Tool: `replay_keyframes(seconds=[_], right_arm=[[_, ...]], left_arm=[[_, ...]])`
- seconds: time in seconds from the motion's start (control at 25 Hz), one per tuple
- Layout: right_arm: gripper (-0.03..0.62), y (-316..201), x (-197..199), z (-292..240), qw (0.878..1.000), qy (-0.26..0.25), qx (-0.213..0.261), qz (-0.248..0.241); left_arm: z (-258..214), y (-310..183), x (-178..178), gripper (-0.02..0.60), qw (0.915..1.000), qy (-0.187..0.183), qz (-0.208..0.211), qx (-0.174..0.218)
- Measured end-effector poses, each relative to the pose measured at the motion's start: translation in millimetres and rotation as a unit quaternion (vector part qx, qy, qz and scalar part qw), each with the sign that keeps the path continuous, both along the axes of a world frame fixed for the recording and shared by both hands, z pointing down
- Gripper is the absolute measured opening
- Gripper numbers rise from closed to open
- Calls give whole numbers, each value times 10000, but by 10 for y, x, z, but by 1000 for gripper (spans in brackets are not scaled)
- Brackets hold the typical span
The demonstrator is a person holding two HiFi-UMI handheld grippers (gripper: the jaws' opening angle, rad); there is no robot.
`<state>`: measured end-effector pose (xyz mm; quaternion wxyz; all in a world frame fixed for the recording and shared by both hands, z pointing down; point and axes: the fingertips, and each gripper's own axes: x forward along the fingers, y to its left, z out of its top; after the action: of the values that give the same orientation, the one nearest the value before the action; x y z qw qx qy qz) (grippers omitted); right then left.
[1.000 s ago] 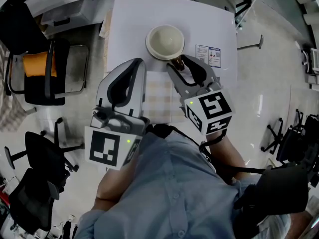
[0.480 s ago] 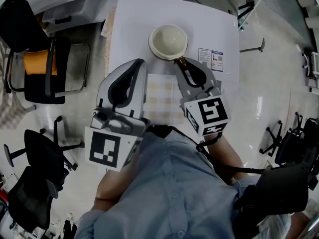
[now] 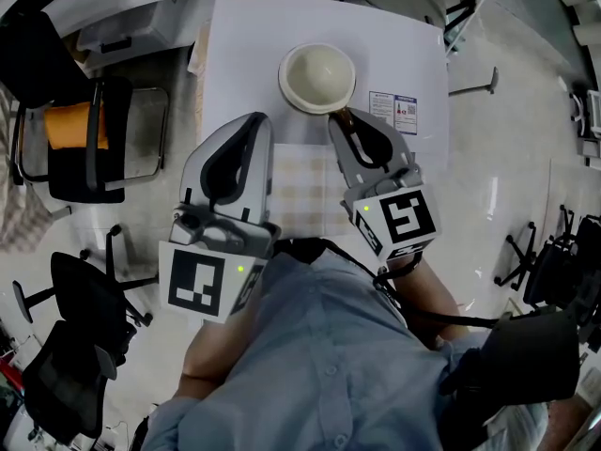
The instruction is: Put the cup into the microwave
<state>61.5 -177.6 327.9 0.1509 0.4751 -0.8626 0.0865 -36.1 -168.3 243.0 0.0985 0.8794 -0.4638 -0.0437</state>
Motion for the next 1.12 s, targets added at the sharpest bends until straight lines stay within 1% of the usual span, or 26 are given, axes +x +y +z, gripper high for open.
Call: replay_keyframes(seconds=[0.12, 0.28, 0.4, 0.48, 0.72, 0.92, 1.12], right_arm=[[46, -40, -6, -50, 9999, -100, 53, 61], [47, -86, -19, -124, 9995, -219, 180, 115], [48, -17, 20, -161, 9991, -238, 315, 154], [47, 88, 62, -173, 9989, -269, 361, 155], [48, 600, 133, -157, 9990, -274, 359, -62], [48, 1127, 191, -140, 9988, -318, 348, -115], [48, 1572, 186, -52, 9986, -286, 348, -285]], left_arm=[[-34, -78, -2, 5, 10000, 18, 56, 81], [21, -86, 42, 5, 9994, -64, 325, 81], [38, -6, 81, 5, 9994, 21, 298, 148], [49, 126, 146, 5, 9993, 89, 316, 184], [241, 700, 328, 5, 9993, -16, 356, 80], [239, 1217, 400, 5, 9995, -15, 254, 159], [141, 1620, 438, 5, 9990, 184, 119, 389]])
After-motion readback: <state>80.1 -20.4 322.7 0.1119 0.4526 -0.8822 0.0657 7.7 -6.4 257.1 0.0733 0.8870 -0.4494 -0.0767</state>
